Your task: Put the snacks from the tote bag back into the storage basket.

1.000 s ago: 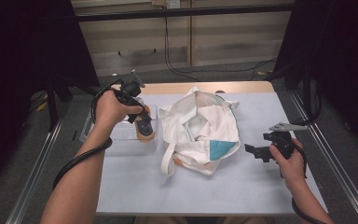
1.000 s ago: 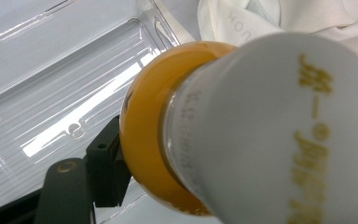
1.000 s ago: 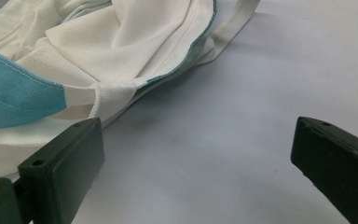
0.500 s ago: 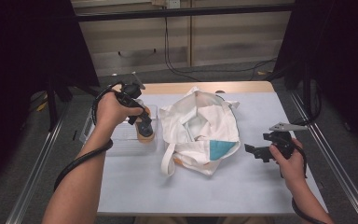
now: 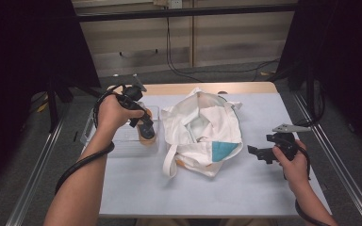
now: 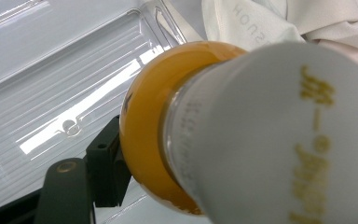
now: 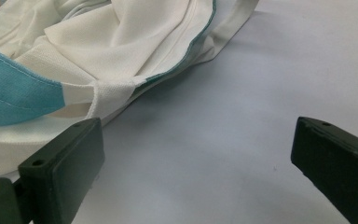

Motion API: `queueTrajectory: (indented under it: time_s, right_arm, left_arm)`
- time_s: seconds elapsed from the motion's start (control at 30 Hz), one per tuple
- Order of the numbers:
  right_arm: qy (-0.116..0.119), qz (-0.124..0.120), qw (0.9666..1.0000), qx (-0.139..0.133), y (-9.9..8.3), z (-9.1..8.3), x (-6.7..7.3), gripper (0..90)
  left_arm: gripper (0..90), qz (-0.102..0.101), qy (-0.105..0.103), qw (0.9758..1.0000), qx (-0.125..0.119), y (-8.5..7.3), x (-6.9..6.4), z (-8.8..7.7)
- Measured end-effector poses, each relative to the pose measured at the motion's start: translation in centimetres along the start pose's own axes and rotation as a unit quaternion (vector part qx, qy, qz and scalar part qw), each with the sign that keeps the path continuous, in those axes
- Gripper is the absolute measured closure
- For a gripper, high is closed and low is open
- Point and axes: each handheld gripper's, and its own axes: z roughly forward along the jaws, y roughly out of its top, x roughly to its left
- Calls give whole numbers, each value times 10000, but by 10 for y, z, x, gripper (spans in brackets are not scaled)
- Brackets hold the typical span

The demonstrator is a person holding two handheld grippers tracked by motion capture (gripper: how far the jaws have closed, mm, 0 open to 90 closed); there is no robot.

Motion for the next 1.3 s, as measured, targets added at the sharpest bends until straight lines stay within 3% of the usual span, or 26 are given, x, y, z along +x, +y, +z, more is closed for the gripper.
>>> queueTrajectory:
  time_s: [1.3]
  right_arm:
    - [7,41,10000,38,-1,1,-1,25]
  left_arm:
    - [303,-39,25,10000,78,-5,2,16]
